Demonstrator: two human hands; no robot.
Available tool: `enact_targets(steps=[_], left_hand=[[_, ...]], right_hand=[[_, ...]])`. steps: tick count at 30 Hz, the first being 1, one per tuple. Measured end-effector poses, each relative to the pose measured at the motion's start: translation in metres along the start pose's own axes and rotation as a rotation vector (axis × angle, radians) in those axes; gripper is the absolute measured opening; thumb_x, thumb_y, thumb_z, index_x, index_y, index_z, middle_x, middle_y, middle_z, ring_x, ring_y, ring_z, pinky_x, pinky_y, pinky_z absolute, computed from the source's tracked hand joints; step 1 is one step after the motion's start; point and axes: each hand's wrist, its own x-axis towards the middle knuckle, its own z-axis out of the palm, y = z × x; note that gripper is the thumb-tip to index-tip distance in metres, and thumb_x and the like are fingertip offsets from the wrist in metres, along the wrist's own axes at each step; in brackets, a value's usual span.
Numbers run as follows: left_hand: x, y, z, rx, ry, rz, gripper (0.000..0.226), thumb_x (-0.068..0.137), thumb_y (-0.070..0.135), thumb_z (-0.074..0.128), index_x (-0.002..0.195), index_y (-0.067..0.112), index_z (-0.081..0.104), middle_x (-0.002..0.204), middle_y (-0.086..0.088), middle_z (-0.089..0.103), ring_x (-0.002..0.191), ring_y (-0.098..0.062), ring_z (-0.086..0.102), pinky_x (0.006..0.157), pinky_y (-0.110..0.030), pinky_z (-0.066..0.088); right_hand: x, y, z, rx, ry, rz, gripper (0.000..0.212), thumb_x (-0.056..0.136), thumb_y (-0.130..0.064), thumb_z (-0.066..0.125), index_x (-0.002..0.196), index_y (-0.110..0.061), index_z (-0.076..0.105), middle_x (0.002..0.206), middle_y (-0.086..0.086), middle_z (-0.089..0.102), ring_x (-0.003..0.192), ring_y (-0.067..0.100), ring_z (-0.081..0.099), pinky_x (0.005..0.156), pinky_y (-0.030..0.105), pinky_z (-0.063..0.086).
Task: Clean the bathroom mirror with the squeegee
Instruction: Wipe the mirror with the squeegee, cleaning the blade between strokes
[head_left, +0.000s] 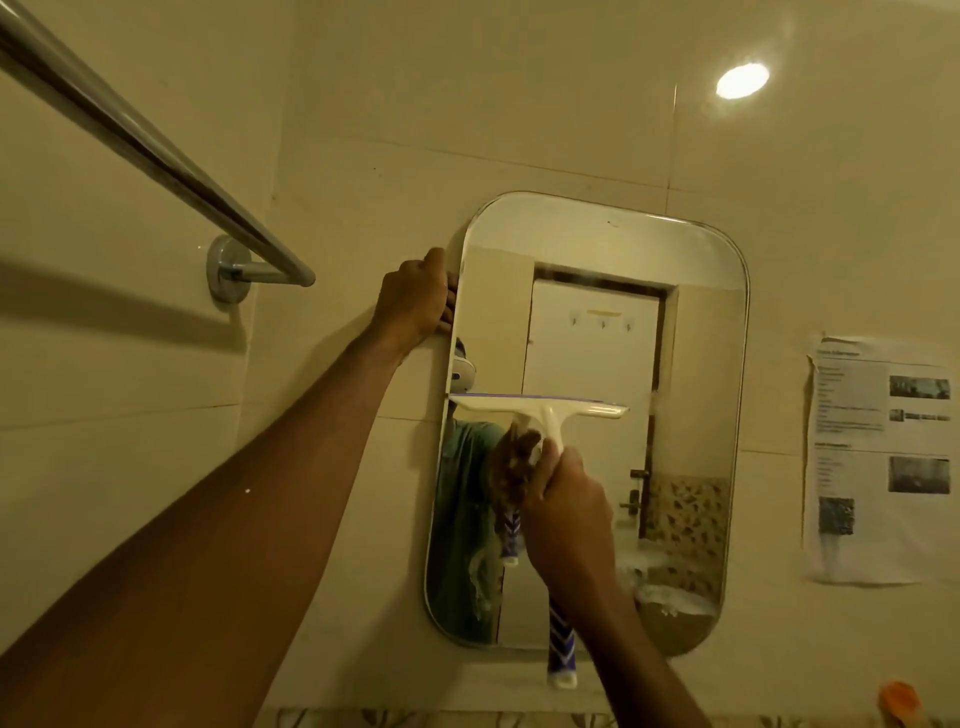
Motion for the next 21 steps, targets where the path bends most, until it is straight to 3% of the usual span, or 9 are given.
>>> enact_targets(steps=[5, 9, 14, 18, 21], left_hand=[[-0.013, -0.019, 0.001, 0.33, 0.066, 0.138, 0.038, 0.092, 0.03, 0.047, 0.076, 0.003, 0.068, 0.073, -0.014, 0.071, 0.067, -0.029, 0.069, 0.072, -0.043, 0.059], [-0.02, -0.031, 0.003, 0.372, 0.083, 0.166, 0.041, 0.096, 0.031, 0.045, 0.078, 0.003, 0.068, 0.073, -0.016, 0.069, 0.064, -0.03, 0.068, 0.066, -0.045, 0.06], [-0.021, -0.035, 0.004, 0.409, 0.132, 0.187, 0.047, 0.097, 0.031, 0.042, 0.072, 0.001, 0.066, 0.067, -0.017, 0.068, 0.06, -0.029, 0.067, 0.068, -0.043, 0.058], [-0.024, -0.034, 0.003, 0.41, 0.14, 0.189, 0.048, 0.097, 0.032, 0.042, 0.069, 0.001, 0.065, 0.067, -0.018, 0.068, 0.062, -0.032, 0.066, 0.067, -0.045, 0.058], [-0.03, -0.032, 0.003, 0.435, 0.123, 0.189, 0.047, 0.096, 0.034, 0.04, 0.068, 0.004, 0.064, 0.069, -0.018, 0.067, 0.065, -0.033, 0.066, 0.068, -0.045, 0.058]], right_hand=[[0.045, -0.027, -0.029, 0.082, 0.107, -0.099, 0.037, 0.104, -0.036, 0.028, 0.08, -0.023, 0.053, 0.067, -0.007, 0.058, 0.051, 0.003, 0.059, 0.04, 0.009, 0.041], [0.073, -0.038, -0.044, -0.006, 0.127, -0.125, 0.037, 0.104, -0.038, 0.027, 0.073, -0.029, 0.043, 0.064, -0.007, 0.055, 0.046, 0.004, 0.054, 0.042, 0.011, 0.037], [0.001, 0.012, -0.004, 0.032, 0.025, -0.01, 0.029, 0.099, -0.043, 0.032, 0.083, -0.027, 0.05, 0.069, -0.002, 0.062, 0.058, 0.011, 0.064, 0.045, 0.02, 0.052], [-0.05, 0.031, 0.018, 0.013, -0.021, 0.114, 0.023, 0.102, -0.035, 0.035, 0.092, -0.022, 0.052, 0.076, -0.006, 0.062, 0.061, 0.004, 0.061, 0.046, 0.012, 0.042], [-0.041, 0.02, 0.005, 0.072, 0.017, 0.061, 0.03, 0.103, -0.035, 0.03, 0.086, -0.024, 0.053, 0.069, -0.006, 0.059, 0.056, -0.003, 0.059, 0.042, 0.01, 0.041]])
